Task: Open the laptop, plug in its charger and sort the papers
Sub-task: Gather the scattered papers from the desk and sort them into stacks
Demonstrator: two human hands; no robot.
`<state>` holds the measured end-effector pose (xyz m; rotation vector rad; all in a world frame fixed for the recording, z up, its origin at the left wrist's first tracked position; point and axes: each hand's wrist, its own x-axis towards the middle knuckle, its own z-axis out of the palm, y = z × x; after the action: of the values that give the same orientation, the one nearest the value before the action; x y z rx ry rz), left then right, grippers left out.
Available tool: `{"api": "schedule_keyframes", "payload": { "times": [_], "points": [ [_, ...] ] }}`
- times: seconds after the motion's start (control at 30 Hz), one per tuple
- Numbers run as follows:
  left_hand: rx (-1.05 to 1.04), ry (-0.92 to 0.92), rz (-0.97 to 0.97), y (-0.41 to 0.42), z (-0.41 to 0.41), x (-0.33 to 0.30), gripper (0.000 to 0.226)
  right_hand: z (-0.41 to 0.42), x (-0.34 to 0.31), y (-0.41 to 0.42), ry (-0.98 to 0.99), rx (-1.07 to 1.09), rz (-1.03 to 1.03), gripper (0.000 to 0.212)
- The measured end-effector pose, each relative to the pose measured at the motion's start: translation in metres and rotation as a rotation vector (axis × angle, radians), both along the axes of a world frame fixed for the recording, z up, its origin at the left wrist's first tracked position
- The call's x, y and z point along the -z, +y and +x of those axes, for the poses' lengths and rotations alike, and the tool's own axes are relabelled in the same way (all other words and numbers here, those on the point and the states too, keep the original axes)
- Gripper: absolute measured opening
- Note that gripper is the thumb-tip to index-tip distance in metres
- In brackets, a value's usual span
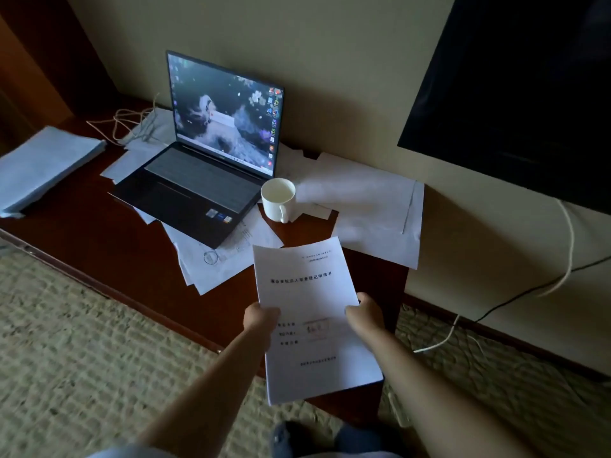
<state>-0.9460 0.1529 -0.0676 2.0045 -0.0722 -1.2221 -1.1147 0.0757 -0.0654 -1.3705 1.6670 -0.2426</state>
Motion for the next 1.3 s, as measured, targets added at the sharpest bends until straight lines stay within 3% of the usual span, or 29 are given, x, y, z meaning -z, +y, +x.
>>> {"api": "schedule_keyframes", "payload": {
  "times": [0.1, 0.2, 0.3, 0.63, 0.73, 0.87, 0.93, 1.0, 1.07, 1.3],
  "points": [
    [-0.056, -0.022, -0.013, -0.008, -0.004, 0.005, 0.015, 0.000, 0.004, -0.017, 0.132, -0.079, -0.062, 0.008],
    [-0.101, -0.087, -0.045, -0.019, -0.009, 0.010, 0.021, -0.003, 0.006, -0.040, 0.349, -0.128, -0.306, 0.010],
    [-0.154, -0.174, -0.052, -0.025, -0.019, 0.005, 0.022, -0.010, 0.014, -0.060, 0.482, -0.195, -0.500, 0.038],
    [-0.172, -0.466, 0.112, -0.034, -0.024, 0.002, 0.033, 0.004, 0.005, -0.143, 0.689, -0.795, -0.498, 0.096],
    [-0.190, -0.467, 0.127, -0.040, -0.028, 0.003, 0.034, 0.017, 0.004, -0.164, 0.719, -0.902, -0.343, 0.108],
    [-0.217, -0.487, 0.125, -0.041, -0.032, 0.006, 0.032, 0.026, 0.009, -0.173, 0.807, -0.984, -0.290, 0.096],
    [-0.234, -0.478, 0.110, -0.039, -0.032, 0.007, 0.032, 0.023, 0.016, -0.174, 0.841, -0.981, -0.405, 0.082],
    [-0.259, -0.464, 0.080, -0.036, -0.031, 0.010, 0.035, 0.022, 0.028, -0.173, 0.852, -0.931, -0.645, 0.064],
    [-0.261, -0.459, 0.046, -0.034, -0.030, 0.010, 0.038, 0.019, 0.030, -0.169, 0.836, -0.887, -0.665, 0.053],
    [-0.191, -0.439, -0.064, -0.024, -0.020, 0.008, 0.071, 0.001, 0.019, -0.157, 0.761, -0.826, -0.809, 0.055]
  ]
}}
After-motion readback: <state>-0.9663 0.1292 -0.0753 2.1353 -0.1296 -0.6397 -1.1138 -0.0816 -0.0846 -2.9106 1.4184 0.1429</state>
